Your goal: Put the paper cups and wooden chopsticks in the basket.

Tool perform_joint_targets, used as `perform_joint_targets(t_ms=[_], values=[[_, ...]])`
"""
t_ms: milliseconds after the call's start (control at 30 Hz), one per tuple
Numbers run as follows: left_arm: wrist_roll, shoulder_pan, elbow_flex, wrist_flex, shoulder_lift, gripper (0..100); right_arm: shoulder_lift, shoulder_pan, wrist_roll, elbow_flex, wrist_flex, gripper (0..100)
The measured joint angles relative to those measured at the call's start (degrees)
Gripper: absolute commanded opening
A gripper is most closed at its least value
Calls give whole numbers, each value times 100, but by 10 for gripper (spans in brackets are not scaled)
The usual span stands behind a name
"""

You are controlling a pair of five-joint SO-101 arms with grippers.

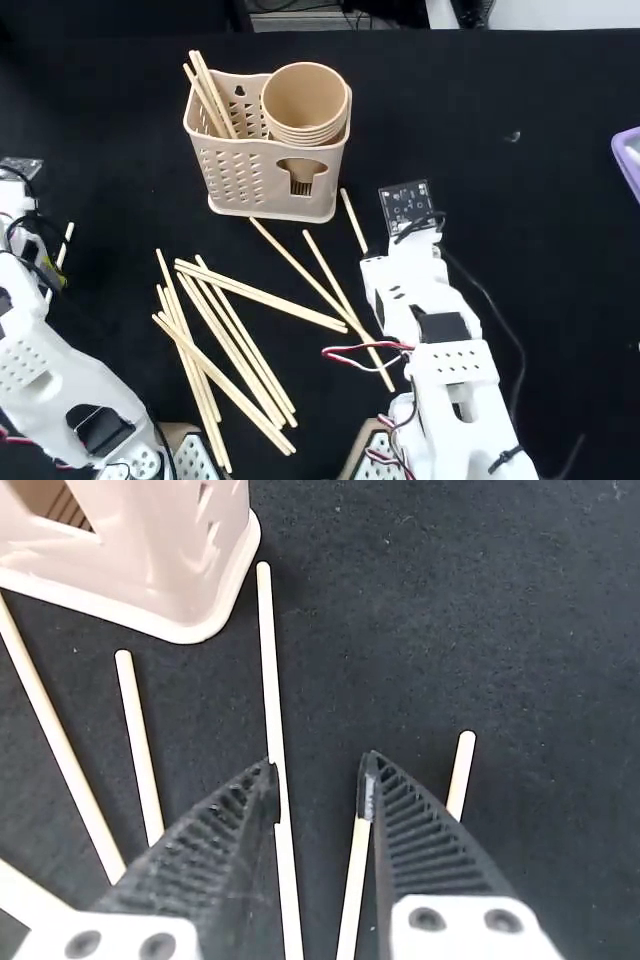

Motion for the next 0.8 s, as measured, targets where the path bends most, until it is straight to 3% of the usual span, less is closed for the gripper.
perform_joint_targets(t_ms=[167,300,433,633,800], values=[[44,0,229,-484,-9,189,0,0,0,79,0,141],[35,-9,870,-1152,-255,41,0,0,0,88,0,141],[70,53,1591,-1635,-387,27,0,0,0,88,0,141],[440,70,1723,-1591,-536,30,0,0,0,88,0,141],[791,0,1398,-642,-1002,30,0,0,0,88,0,141]])
